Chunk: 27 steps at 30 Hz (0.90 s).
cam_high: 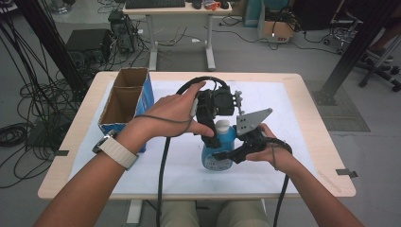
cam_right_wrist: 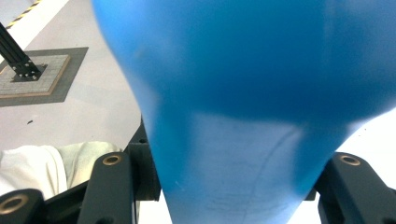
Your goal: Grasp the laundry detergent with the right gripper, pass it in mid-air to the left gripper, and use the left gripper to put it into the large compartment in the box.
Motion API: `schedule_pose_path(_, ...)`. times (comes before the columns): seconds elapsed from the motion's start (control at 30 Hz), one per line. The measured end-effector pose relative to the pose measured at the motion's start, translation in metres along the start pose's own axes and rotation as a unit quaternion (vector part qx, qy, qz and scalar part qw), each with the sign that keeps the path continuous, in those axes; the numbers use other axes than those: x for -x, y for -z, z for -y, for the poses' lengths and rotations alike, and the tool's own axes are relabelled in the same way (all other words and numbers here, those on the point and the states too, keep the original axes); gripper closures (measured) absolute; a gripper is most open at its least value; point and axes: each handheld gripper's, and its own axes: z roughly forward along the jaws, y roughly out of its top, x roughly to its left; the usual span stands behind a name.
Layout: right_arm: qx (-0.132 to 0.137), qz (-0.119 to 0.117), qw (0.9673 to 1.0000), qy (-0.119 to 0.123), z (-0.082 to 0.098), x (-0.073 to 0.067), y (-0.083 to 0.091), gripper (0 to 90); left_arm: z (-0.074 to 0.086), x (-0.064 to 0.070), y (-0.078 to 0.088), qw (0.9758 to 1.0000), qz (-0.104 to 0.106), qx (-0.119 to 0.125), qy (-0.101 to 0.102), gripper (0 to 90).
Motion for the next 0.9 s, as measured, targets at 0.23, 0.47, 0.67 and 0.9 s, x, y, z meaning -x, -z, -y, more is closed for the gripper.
schedule_pose_path(0.23,-0.003,0.005,0.9999,0.009,-0.002,0.0,0.0,43.1,-0.001,-0.002,-0.006,1.0,0.005,0.0,-0.001,9.0)
schedule_pose_path(0.47,-0.001,0.009,0.9999,0.013,-0.004,-0.001,0.001,43.1,-0.002,-0.004,-0.012,0.9999,0.013,-0.002,-0.003,9.6)
schedule_pose_path(0.67,0.003,0.012,0.9999,0.009,-0.004,-0.002,0.0,43.1,-0.003,-0.005,-0.016,0.9998,0.019,-0.002,-0.002,10.8)
schedule_pose_path(0.9,0.003,0.014,0.9998,0.012,-0.004,-0.003,0.001,43.1,-0.005,-0.006,-0.021,0.9996,0.027,-0.007,-0.004,11.9)
